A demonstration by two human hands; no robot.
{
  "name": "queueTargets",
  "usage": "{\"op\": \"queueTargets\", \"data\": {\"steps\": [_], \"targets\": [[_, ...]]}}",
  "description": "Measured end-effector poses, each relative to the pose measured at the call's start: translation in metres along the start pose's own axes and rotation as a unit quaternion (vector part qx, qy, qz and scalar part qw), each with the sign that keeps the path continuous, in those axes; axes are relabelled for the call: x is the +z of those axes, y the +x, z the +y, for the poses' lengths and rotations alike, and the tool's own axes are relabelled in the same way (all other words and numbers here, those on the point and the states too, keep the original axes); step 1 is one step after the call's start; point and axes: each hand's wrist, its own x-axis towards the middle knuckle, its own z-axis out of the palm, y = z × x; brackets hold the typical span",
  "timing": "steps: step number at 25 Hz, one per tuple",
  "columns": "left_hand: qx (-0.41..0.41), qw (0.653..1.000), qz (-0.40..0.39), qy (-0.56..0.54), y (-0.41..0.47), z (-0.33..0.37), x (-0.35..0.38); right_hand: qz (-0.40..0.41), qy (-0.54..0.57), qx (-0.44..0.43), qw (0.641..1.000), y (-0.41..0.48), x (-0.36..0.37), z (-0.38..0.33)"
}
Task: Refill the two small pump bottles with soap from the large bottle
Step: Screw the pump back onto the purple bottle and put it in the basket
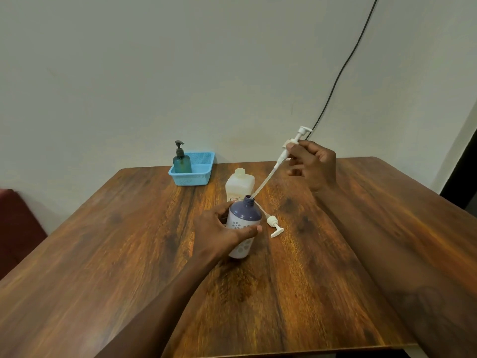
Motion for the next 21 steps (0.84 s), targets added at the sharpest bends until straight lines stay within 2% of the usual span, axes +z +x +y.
{"op": "queueTargets", "data": {"steps": [4,5,7,9,12,14,18,21], "targets": [[-0.009,1.000,-0.002,-0.002,-0.001,-0.012,-0.001,0.122,-0.002,0.053,0.991,0.016,-0.016,0.012],[-0.008,1.000,-0.002,-0.005,-0.002,-0.013,-0.001,0.131,-0.029,0.069,0.989,0.022,-0.021,0.016],[-0.006,1.000,-0.003,-0.013,-0.002,-0.015,0.000,0.066,-0.117,0.120,0.984,0.029,-0.025,0.029],[-0.005,1.000,-0.003,-0.021,-0.002,-0.014,0.002,-0.003,-0.197,0.180,0.964,0.032,-0.025,0.047],[-0.002,1.000,-0.003,-0.027,-0.001,-0.013,0.005,-0.078,-0.358,0.165,0.916,0.024,-0.020,0.071],[0.002,0.999,-0.006,-0.033,-0.001,-0.012,0.007,-0.125,-0.399,0.169,0.893,0.016,-0.017,0.090],[0.004,0.999,-0.004,-0.032,0.002,-0.016,0.008,-0.091,-0.381,0.190,0.900,0.004,-0.011,0.112],[0.001,1.000,-0.003,-0.028,0.003,-0.018,0.007,-0.110,-0.426,0.163,0.883,-0.001,-0.010,0.114]]}}
